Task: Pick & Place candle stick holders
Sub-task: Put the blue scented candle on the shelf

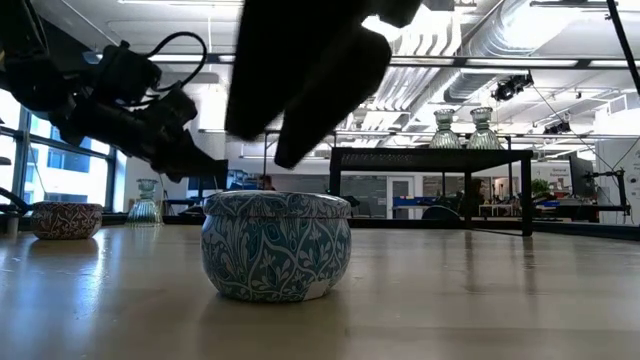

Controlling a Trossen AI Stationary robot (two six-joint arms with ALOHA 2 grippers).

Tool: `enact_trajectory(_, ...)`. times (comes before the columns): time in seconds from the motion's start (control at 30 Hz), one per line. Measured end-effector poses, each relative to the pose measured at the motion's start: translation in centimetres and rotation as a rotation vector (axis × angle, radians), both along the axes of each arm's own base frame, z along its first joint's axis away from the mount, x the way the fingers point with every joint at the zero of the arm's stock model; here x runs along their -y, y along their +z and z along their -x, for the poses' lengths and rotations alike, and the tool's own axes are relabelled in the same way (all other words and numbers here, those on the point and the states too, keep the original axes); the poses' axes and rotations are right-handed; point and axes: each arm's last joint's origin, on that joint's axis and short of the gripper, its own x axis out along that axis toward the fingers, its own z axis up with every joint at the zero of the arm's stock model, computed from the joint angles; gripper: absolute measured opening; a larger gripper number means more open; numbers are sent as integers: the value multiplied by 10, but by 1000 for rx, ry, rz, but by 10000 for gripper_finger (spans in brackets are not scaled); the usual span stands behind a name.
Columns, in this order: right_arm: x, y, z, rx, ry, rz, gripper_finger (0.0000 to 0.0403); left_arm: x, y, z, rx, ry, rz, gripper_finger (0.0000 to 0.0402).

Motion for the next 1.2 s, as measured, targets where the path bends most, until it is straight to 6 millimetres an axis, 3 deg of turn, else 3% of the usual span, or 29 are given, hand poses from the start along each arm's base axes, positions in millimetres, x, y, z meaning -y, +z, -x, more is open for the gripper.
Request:
enact_trajectory(0.33,-3,-19,-3,-11,111,103,375,9,-2,-3,-18,-26,18,10)
enact_trajectory(0.53,-5,-45,-4,-77,142,111,373,20,-2,-8,-30,-33,-18,10)
enact_trajectory(1.0,0,-37,-9,-50,101,33,284,22,-2,-9,-34,-18,-29,10)
enact_trajectory(1.2,24,5,-10,-7,31,3,290,22,-1,-9,-26,-17,-32,10)
